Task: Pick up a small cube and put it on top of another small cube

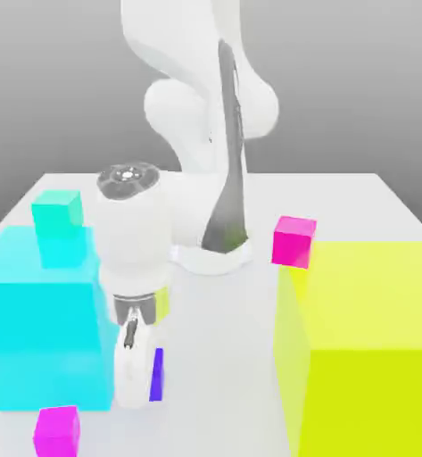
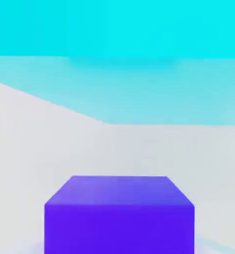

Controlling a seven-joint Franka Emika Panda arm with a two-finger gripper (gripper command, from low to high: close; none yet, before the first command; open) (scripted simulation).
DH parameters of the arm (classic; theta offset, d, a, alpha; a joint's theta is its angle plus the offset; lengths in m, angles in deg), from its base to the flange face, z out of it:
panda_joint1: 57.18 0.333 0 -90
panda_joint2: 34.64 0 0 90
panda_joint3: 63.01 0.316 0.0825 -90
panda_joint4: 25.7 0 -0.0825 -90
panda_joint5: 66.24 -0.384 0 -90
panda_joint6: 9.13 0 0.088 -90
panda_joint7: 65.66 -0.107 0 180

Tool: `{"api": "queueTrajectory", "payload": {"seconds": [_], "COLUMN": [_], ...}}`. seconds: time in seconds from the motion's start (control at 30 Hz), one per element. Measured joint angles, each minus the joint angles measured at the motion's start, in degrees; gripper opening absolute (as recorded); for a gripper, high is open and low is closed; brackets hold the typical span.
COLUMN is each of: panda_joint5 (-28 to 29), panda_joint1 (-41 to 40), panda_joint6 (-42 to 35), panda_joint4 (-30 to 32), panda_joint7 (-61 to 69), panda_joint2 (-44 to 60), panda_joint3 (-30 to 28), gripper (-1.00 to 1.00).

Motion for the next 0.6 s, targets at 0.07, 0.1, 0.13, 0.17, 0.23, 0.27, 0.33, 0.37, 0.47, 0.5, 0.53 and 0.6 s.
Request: {"api": "queueTrajectory", "payload": {"seconds": [0.07,0.1,0.13,0.17,0.23,0.27,0.33,0.37,0.47,0.5,0.53,0.6], "panda_joint5": [-3.2,-4.6,-5.8,-6.7,-7.6,-7.4,-6.3,-5.6,-2.9,-1.9,-0.8,1.4], "panda_joint1": [-0.4,-0.5,-0.5,-0.6,-0.2,-0.4,-0.6,-0.7,-2.3,-3.3,-4.2,-6.3], "panda_joint6": [-3.2,-5.0,-6.8,-8.6,-12.2,-13.9,-17.2,-18.8,-24.6,-26.7,-28.9,-33.4], "panda_joint4": [-0.4,-0.7,-1.0,-1.3,-2.0,-2.6,-3.7,-4.4,-5.5,-5.7,-5.8,-6.1], "panda_joint7": [6.4,9.8,13.1,16.3,22.2,25.0,30.3,32.9,39.4,41.2,43.0,46.3], "panda_joint2": [-2.7,-4.1,-5.5,-7.0,-10.0,-11.6,-14.6,-16.2,-21.6,-23.6,-25.7,-29.9], "panda_joint3": [1.1,1.4,1.5,1.6,1.0,0.6,-0.2,-0.5,-2.7,-3.6,-4.6,-6.6], "gripper": [-1.00,-1.00,-1.00,-1.00,-1.00,-1.00,-1.00,-1.00,-1.00,-1.00,-1.00,-1.00]}}
